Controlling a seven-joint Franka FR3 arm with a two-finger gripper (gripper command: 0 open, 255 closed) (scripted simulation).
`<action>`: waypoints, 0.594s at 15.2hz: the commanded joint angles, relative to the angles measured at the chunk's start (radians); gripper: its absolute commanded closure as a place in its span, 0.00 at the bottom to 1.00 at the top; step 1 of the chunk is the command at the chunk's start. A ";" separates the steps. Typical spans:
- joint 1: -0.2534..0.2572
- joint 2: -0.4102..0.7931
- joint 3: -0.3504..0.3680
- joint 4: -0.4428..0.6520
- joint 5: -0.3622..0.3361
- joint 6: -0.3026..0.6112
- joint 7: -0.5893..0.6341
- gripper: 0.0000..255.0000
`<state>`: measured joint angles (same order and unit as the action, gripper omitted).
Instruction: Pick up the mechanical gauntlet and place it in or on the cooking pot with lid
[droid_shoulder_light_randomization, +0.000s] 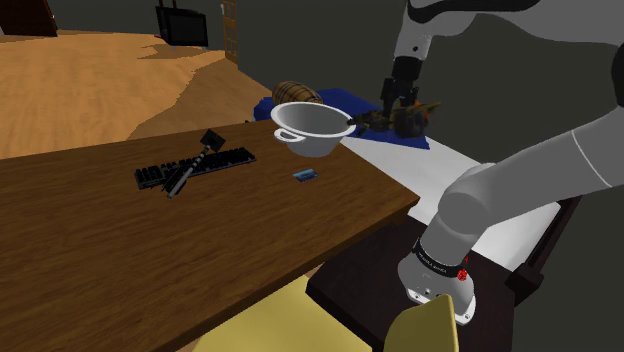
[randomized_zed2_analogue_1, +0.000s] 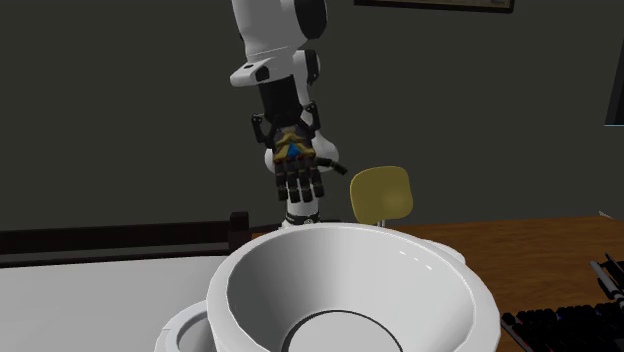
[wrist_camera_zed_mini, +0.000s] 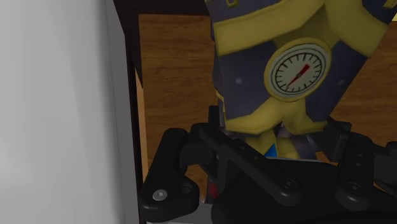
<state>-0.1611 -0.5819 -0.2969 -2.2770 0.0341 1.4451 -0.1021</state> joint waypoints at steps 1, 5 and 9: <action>0.013 0.066 -0.005 0.058 0.013 0.006 -0.003 1.00; 0.042 0.228 -0.018 0.200 0.051 0.023 -0.014 1.00; 0.060 0.393 -0.031 0.364 0.095 0.016 -0.029 1.00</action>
<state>-0.1068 -0.2307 -0.3269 -1.9547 0.1152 1.4605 -0.1307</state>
